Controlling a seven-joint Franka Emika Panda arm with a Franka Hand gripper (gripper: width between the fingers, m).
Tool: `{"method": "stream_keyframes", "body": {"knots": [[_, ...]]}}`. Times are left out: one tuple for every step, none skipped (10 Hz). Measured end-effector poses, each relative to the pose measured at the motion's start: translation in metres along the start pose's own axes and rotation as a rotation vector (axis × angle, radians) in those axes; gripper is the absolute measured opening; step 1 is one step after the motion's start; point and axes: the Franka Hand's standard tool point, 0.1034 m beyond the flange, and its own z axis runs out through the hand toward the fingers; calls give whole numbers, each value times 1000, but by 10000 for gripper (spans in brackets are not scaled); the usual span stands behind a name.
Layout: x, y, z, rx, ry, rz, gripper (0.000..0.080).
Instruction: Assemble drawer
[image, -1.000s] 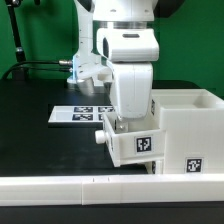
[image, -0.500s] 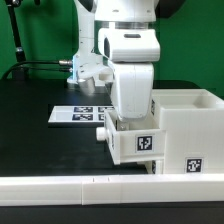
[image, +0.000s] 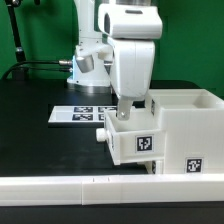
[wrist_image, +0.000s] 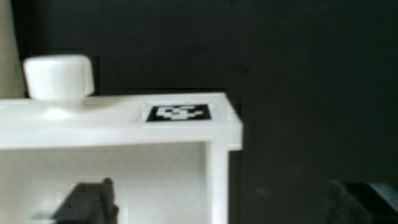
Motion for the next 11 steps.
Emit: {"method": "stream_keyframes", "body": {"knots": [[-13,-1,-6,5,-6,-23,620],[-30,-4,-7,13,-10,-28,644],[-46,-7,-5,22,-11,-41,648],[-56,-11,0,31,-9,-50,648],[-55,-10,0,31,-8,-39,649],[-56,-11,0,31,-2,-52,649],[-58,-11,0,31,-4,-47,649],[-58,-12,2,34,2,-55,649],[-62,-13,16,47,76,-95,649],[-68,-9,24,66,130,-82,649],[-72,-3,26,69,152,-91,649]]}}
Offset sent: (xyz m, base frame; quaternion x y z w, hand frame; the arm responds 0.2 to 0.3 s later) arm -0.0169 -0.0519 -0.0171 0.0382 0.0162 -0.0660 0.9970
